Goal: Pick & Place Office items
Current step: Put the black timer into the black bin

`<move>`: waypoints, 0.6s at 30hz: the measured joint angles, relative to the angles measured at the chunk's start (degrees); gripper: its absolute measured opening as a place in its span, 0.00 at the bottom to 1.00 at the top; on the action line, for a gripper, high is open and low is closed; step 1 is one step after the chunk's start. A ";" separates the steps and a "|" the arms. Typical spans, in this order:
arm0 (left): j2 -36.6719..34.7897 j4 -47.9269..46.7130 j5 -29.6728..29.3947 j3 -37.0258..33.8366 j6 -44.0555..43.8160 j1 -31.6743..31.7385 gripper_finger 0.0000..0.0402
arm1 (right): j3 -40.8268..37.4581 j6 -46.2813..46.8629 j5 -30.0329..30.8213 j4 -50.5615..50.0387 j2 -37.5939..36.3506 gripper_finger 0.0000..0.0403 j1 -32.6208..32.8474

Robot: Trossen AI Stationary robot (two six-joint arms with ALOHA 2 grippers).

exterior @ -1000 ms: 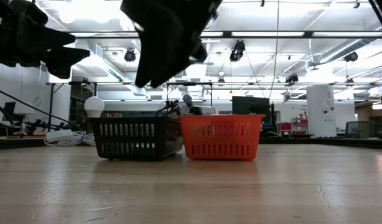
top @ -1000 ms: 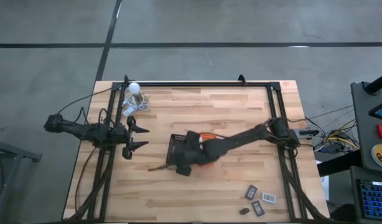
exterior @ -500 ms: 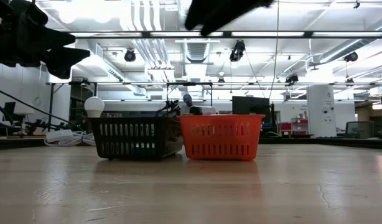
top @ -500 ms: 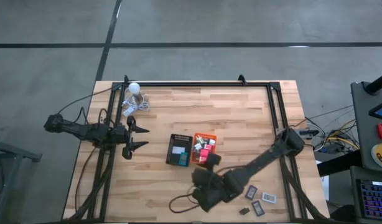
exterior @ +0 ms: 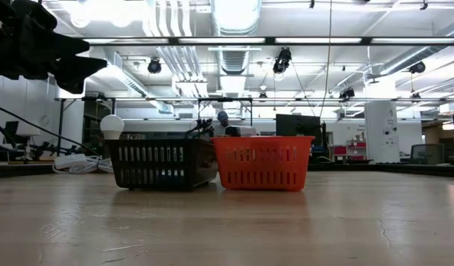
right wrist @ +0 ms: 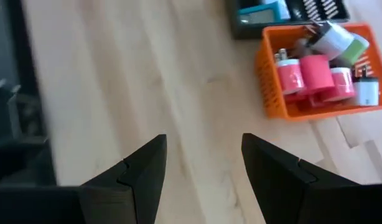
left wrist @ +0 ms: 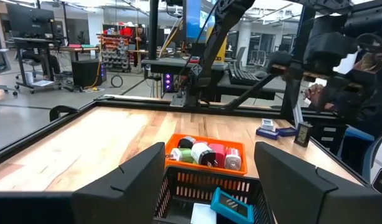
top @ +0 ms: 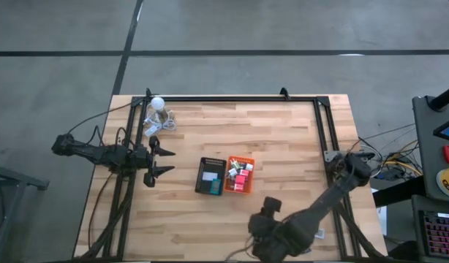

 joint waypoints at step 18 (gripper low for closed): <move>0.00 0.00 0.00 -0.02 0.02 -0.01 0.63 | 0.00 -0.35 -10.86 1.56 -2.44 0.50 15.68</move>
